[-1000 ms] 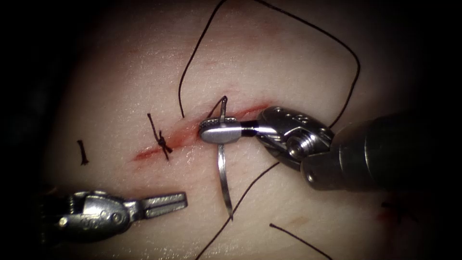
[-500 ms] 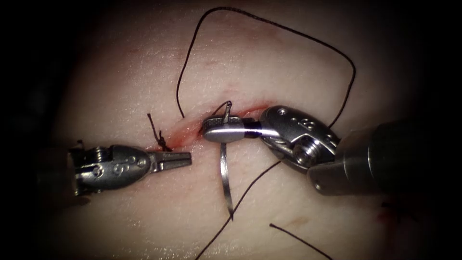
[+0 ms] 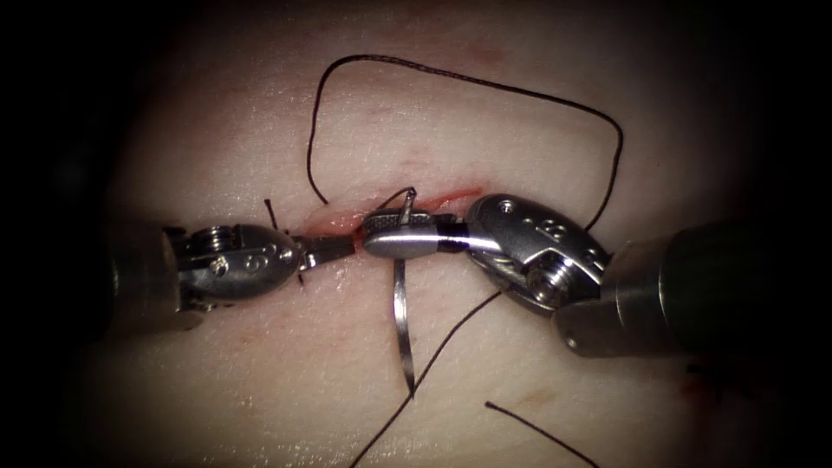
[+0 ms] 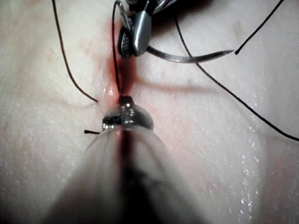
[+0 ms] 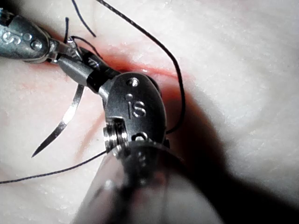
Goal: Wound Closure
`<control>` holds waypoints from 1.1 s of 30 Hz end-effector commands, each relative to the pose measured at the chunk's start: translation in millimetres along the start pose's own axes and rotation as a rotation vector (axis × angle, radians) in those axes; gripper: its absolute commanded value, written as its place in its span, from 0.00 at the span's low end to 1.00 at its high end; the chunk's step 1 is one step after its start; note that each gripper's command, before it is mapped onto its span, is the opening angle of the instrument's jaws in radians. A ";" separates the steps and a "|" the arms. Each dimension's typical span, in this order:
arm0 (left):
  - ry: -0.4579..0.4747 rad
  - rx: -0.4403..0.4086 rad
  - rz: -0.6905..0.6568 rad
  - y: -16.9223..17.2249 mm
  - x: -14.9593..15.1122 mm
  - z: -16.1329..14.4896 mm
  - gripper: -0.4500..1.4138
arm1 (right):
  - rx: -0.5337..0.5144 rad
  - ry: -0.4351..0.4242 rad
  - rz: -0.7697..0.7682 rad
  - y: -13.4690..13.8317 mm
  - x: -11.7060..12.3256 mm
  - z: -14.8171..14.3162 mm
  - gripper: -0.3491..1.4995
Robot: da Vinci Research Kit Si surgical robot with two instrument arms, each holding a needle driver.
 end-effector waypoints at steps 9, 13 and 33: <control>-0.115 0.014 0.030 -0.6 -1.7 1.4 0.00 | -0.002 0.001 -0.030 -0.1 -1.1 0.7 0.00; -0.191 -0.012 0.056 -0.9 -2.2 1.8 0.00 | -0.009 0.001 -0.046 0.1 -1.0 0.9 0.00; -0.382 -0.241 0.137 -0.7 -2.8 3.3 0.18 | 0.004 0.037 -0.239 2.6 0.1 3.3 0.00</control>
